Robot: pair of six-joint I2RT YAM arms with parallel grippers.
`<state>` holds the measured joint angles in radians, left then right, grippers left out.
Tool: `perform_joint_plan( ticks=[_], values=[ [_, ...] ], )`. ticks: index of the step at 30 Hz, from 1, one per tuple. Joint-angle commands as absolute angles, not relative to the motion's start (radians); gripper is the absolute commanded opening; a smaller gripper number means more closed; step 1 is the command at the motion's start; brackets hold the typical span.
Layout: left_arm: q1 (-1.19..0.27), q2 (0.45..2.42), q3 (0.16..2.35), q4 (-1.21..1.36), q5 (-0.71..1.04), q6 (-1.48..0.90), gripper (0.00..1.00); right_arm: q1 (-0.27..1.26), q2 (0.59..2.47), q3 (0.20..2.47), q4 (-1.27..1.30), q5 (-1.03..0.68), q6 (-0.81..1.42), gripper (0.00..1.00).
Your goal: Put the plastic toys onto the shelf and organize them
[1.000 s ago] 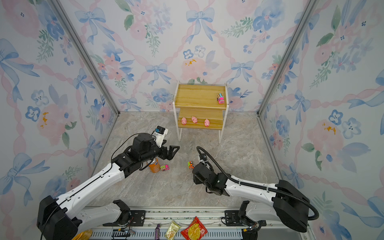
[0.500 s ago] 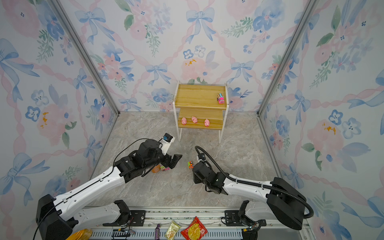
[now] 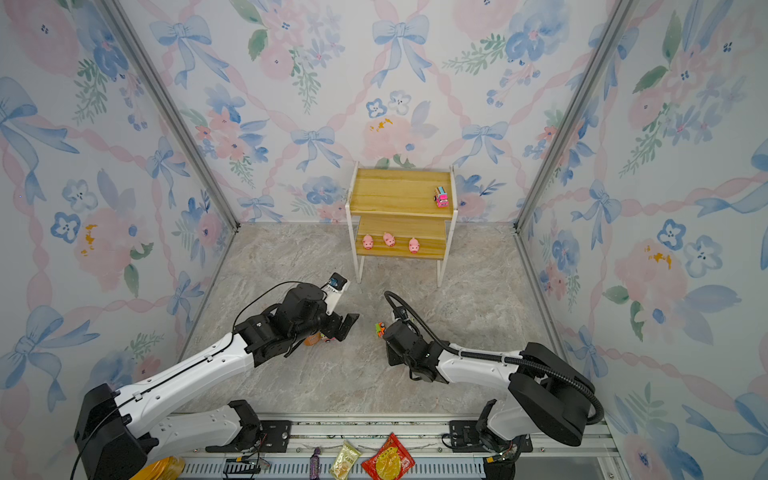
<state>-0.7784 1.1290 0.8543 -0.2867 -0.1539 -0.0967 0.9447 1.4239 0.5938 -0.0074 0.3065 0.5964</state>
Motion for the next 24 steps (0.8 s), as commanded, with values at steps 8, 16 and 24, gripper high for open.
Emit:
perform_joint_plan(
  ticks=[8, 16, 24],
  values=[
    [-0.769, 1.146, 0.851, -0.29, -0.161, -0.088, 0.98, 0.903, 1.508, 0.658, 0.037, 0.288, 0.532, 0.42],
    [-0.764, 1.148, 0.853, -0.29, -0.155, -0.09, 0.98, 0.884, 1.545, 0.655, 0.064, 0.28, 0.521, 0.39],
    [-0.761, 1.15, 0.851, -0.29, -0.158, -0.091, 0.98, 0.872, 1.573, 0.665, 0.092, 0.268, 0.501, 0.38]
  ],
)
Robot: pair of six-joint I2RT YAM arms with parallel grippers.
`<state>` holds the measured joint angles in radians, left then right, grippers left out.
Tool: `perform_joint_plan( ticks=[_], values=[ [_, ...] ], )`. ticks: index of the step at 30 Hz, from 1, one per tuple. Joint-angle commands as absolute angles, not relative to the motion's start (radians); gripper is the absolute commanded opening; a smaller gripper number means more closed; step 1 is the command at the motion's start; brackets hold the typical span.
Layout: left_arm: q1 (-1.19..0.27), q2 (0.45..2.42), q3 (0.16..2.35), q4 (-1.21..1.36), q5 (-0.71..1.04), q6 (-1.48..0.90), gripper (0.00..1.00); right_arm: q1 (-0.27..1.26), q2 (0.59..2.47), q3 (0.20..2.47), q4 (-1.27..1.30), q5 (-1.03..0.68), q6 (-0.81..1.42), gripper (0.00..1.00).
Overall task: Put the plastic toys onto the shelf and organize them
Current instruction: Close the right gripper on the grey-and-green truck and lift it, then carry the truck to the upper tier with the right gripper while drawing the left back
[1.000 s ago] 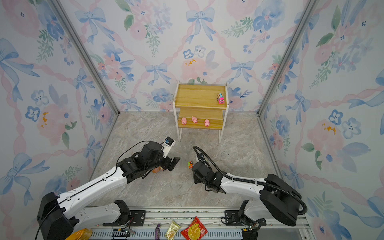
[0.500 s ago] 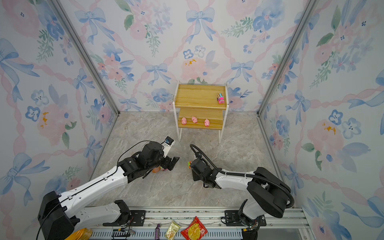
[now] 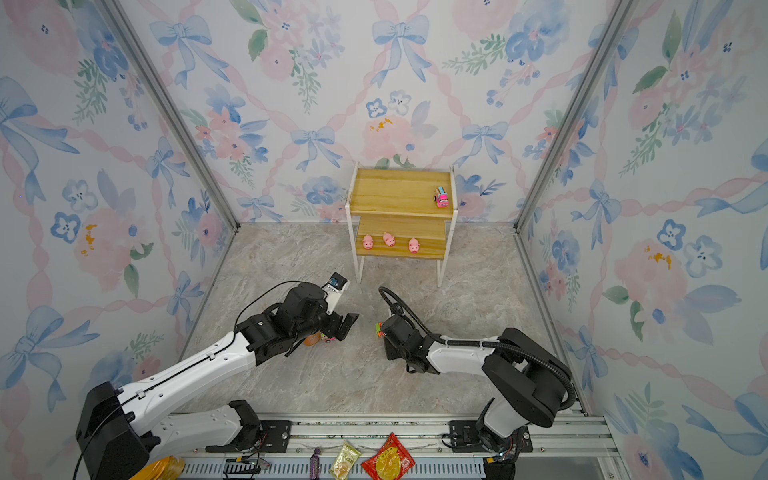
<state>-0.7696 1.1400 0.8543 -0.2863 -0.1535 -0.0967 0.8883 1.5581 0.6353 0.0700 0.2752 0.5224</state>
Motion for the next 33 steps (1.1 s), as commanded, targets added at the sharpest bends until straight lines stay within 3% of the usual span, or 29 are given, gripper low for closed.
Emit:
perform_joint_plan(
  ticks=[1, 9, 19, 26, 33],
  values=[
    [-0.761, 1.149, 0.851, -0.29, -0.158, -0.091, 0.98, 0.867, 1.575, 0.666, 0.091, 0.264, 0.497, 0.36],
    [-0.759, 1.152, 0.853, -0.29, -0.16, -0.094, 0.98, 0.852, 1.504, 0.675, 0.035, 0.258, 0.477, 0.29],
    [-0.72, 1.142, 0.862, -0.29, -0.15, -0.122, 0.98, 0.852, 1.259, 0.764, -0.253, 0.271, 0.45, 0.27],
    [-0.652, 1.123, 0.876, -0.286, -0.112, -0.156, 0.98, 0.849, 1.147, 0.996, -0.499, 0.317, 0.359, 0.27],
    [-0.629, 1.097, 0.873, -0.277, -0.093, -0.163, 0.98, 0.791, 1.209, 1.345, -0.633, 0.325, 0.222, 0.27]
  ],
)
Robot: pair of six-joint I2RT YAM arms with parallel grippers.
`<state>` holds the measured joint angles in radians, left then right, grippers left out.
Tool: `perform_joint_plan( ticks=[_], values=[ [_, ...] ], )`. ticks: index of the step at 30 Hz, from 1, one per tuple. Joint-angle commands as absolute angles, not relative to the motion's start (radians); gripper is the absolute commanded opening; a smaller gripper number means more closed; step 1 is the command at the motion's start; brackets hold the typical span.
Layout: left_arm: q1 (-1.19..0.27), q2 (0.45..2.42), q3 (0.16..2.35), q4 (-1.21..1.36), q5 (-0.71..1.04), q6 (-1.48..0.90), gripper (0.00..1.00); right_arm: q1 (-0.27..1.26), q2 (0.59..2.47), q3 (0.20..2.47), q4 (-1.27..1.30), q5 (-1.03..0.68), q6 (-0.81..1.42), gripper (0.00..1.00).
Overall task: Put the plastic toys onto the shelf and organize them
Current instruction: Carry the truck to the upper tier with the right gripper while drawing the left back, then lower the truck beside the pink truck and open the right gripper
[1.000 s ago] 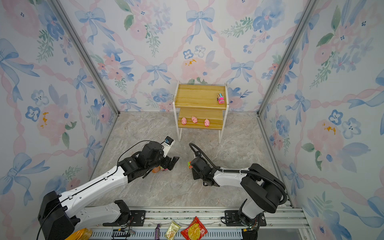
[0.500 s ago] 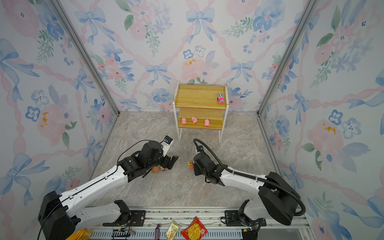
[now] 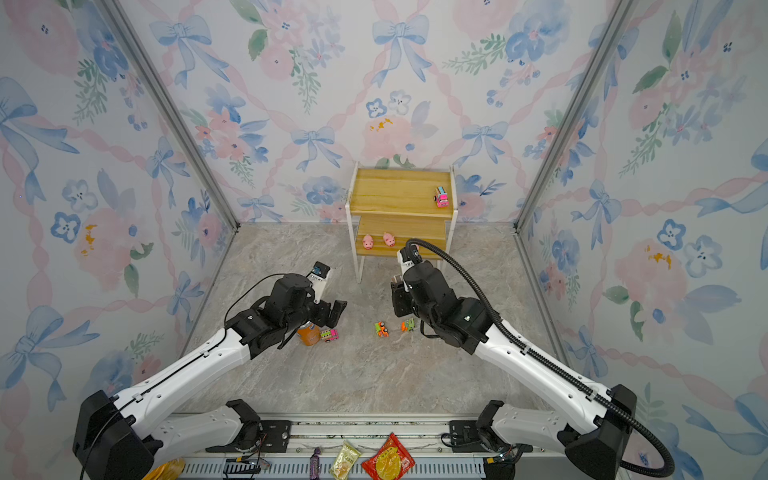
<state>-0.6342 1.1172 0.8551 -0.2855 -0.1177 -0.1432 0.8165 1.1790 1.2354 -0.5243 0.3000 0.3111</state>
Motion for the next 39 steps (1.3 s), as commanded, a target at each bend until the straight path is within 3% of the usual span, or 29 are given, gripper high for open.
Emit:
perform_joint_plan(
  ticks=[1, 16, 23, 39],
  values=[
    [-0.63, 1.093, 0.871, -0.276, -0.088, -0.16, 0.98, 0.782, 1.227, 1.399, -0.641, 0.325, 0.202, 0.27],
    [-0.681, 0.961, 0.783, -0.148, 0.002, -0.125, 0.98, 0.54, 1.603, 1.991, -0.736, 0.229, 0.116, 0.27],
    [-0.681, 0.827, 0.692, -0.015, 0.015, -0.097, 0.98, 0.531, 1.733, 2.107, -0.776, 0.312, 0.102, 0.27],
    [-0.67, 0.851, 0.698, -0.017, 0.007, -0.107, 0.98, 0.461, 1.863, 2.263, -0.82, 0.348, 0.124, 0.28]
  ],
)
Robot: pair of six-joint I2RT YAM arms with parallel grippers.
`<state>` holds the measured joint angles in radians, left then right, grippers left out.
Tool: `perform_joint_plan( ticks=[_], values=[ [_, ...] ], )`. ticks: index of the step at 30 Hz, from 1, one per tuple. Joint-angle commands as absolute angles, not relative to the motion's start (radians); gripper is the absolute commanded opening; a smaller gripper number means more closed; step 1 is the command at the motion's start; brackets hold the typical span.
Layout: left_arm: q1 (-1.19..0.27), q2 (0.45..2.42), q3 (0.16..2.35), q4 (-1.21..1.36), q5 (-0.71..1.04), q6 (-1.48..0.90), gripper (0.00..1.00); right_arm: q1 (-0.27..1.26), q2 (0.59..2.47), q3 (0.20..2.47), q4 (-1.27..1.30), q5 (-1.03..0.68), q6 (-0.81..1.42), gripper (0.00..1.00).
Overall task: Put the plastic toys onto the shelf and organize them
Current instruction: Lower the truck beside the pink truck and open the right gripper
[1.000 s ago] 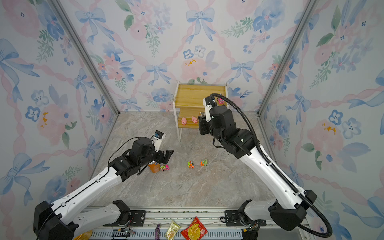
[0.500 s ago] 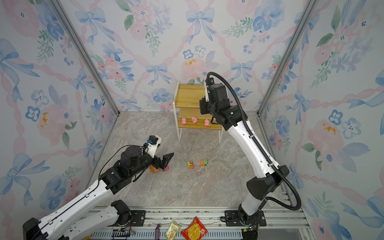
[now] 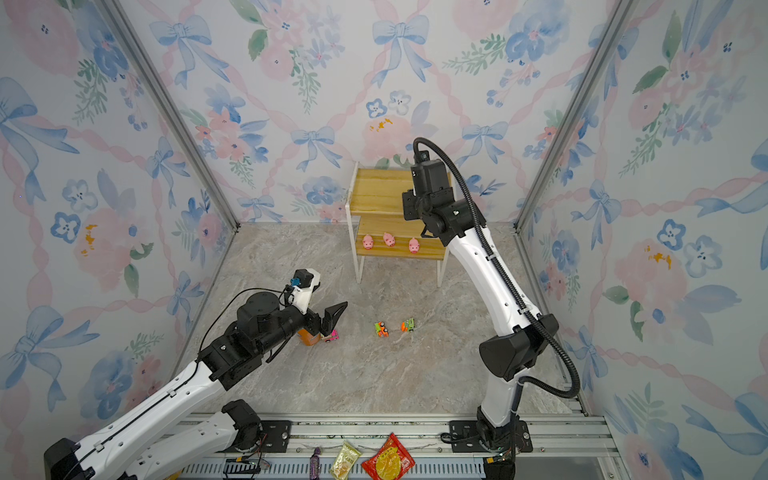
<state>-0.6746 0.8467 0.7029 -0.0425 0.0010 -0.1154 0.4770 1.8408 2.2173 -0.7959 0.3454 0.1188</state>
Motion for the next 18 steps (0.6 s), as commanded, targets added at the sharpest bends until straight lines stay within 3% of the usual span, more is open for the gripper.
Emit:
perform_joint_plan(
  ticks=[1, 18],
  values=[
    [-0.67, 0.852, 0.698, -0.018, 0.008, -0.106, 0.98, 0.458, 1.871, 2.273, -0.824, 0.348, 0.124, 0.28],
    [-0.66, 0.858, 0.699, -0.02, 0.014, -0.112, 0.98, 0.427, 1.937, 2.341, -0.851, 0.347, 0.115, 0.28]
  ],
)
